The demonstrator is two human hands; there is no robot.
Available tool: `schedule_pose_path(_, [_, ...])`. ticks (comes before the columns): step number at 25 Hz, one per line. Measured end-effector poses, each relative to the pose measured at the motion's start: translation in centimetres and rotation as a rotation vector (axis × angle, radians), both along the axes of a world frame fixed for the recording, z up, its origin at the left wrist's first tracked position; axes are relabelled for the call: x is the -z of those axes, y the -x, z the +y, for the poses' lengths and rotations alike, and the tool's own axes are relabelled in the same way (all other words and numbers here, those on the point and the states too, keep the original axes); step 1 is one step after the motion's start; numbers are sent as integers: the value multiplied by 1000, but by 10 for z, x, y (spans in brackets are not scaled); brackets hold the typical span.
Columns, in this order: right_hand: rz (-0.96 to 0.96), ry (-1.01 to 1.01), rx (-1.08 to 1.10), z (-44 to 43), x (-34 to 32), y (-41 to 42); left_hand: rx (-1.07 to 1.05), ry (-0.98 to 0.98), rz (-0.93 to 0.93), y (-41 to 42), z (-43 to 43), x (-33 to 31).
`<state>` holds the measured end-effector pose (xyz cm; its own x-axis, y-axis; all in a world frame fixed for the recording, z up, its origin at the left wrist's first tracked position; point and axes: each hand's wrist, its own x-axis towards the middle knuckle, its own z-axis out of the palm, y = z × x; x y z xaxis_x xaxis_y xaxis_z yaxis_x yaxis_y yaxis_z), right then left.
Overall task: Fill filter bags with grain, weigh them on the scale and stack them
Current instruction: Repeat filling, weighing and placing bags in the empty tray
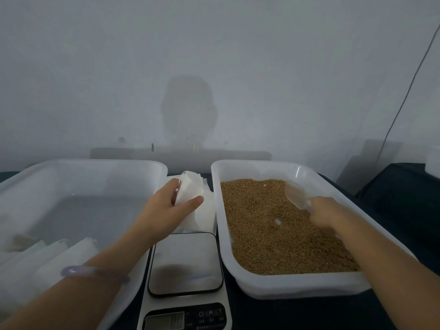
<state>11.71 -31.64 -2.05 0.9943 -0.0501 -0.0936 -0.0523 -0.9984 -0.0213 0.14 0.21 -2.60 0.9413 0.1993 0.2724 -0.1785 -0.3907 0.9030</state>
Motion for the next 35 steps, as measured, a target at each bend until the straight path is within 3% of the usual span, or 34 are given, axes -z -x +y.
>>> schedule_pose_path(3, [-106, 64, -4, 5, 4, -6, 6, 11, 3, -1, 1, 1])
schedule_pose_path(6, [-21, -33, -43, 7, 11, -8, 3, -9, 9, -2, 1, 2])
schedule_pose_path(10, [145, -526, 19, 1, 14, 0, 2, -15, 18, -1, 2, 2])
schedule_pose_path(12, [152, -659, 67, -4, 14, 2, 6, -6, 31, 0, 1, 0])
schedule_pose_path(16, [49, -558, 15, -6, 9, 6, 41, -24, 59, 1, -1, -1])
schedule_pose_path(24, [-258, 169, -166, -23, 3, 12, 51, -32, 59, 0, 0, 1])
schedule_pose_path(35, [-170, -238, -213, -24, 19, 10, 70, -39, 65, 5, -1, -2])
